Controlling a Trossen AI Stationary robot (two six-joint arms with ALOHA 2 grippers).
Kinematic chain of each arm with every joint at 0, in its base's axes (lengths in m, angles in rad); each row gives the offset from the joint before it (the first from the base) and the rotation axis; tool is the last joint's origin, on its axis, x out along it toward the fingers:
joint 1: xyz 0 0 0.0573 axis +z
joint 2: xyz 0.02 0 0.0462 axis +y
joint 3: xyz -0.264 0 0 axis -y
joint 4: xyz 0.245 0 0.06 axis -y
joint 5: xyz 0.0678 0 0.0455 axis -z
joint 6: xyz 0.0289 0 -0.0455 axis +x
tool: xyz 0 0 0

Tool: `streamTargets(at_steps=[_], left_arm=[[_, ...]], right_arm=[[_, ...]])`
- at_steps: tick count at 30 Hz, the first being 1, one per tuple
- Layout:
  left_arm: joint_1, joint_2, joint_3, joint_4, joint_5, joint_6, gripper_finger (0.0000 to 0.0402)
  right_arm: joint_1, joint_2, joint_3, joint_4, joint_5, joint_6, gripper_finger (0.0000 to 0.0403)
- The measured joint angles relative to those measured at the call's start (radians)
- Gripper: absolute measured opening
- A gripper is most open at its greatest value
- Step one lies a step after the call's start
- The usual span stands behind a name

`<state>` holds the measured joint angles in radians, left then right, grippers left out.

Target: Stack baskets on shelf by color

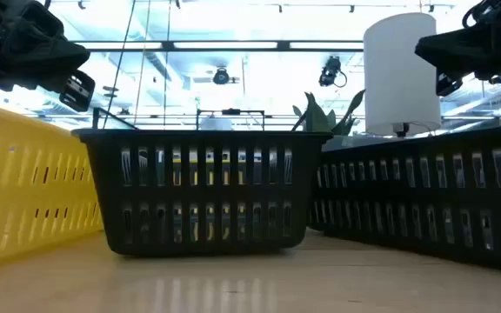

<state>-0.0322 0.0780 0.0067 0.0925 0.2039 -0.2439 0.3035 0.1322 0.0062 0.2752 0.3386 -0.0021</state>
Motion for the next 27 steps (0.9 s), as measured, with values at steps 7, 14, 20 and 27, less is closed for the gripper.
streamTargets(at_steps=[7, 14, 20, 27], left_arm=[[0.0, 0.0, 0.0, 0.0, 0.0, 0.0, 0.0026], [0.0, 0.0, 0.0, 0.0, 0.0, 0.0, 0.0032], [0.0, 0.0, 0.0, 0.0, 0.0, 0.0, 0.0034], [0.0, 0.0, 0.0, 0.0, 0.0, 0.0, 0.0029]], right_arm=[[0.0, 0.0, 0.0, 0.0, 0.0, 0.0, 0.0057], [0.0, 0.0, 0.0, 0.0, 0.0, 0.0, 0.0057], [0.0, 0.0, 0.0, 0.0, 0.0, 0.0, 0.0057], [0.0, 0.0, 0.0, 0.0, 0.0, 0.0, 0.0057]])
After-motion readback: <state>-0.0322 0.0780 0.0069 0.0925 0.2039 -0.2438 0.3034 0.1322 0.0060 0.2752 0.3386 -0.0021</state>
